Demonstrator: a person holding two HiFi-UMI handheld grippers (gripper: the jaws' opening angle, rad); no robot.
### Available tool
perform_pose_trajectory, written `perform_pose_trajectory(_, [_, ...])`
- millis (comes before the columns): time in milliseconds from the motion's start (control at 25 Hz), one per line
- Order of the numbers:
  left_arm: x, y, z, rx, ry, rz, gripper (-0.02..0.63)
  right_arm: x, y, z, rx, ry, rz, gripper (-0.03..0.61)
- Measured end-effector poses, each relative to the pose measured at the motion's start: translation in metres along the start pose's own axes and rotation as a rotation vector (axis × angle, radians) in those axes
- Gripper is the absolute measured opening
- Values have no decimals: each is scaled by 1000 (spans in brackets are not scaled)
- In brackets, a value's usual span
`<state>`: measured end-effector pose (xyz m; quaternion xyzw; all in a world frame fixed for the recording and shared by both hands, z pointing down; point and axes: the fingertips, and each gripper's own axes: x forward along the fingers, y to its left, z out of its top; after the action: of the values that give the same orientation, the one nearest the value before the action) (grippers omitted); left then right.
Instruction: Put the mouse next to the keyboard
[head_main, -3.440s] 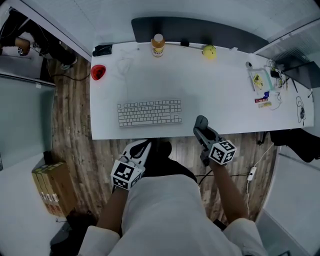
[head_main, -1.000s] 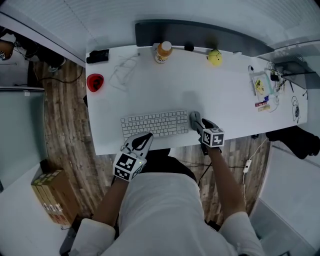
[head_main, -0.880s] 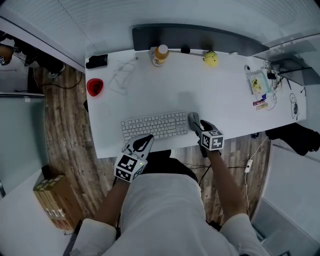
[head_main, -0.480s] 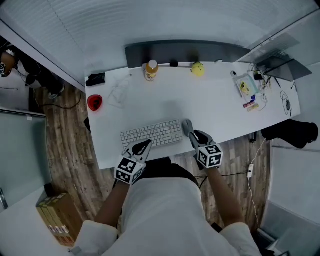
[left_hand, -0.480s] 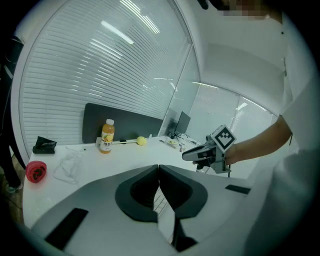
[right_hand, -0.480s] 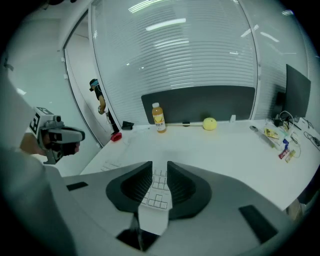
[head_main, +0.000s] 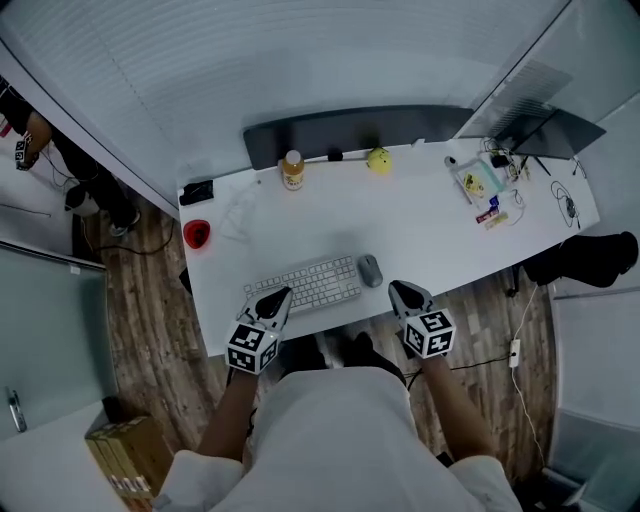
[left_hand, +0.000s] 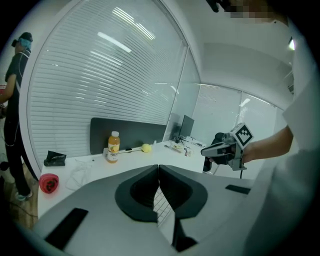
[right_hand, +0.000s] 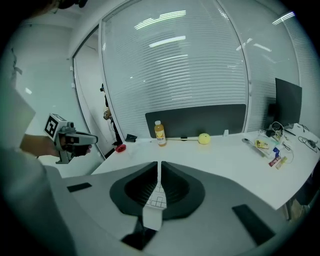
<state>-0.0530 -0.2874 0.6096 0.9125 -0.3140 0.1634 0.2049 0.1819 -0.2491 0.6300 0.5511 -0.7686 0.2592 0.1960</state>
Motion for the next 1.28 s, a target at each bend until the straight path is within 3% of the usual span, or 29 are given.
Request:
perform_pose_trajectory(320, [-14,-15,12,-14,-49,119,18,-32,-11,16,-35,-98,102,37])
perform_pose_trajectory(760, [-12,-101,13,-81,-106,224,18,-95,-59,39,-103,-165,161,37])
perform_pose_trajectory(1000, [-15,-146,12,-77,-131,291,18,-116,-78,33,-186,-150,205,37])
perform_pose_trajectory(1280, [-30,-199,7,-109,-175,363,18,-131,-74,5,-277,-101,338,38])
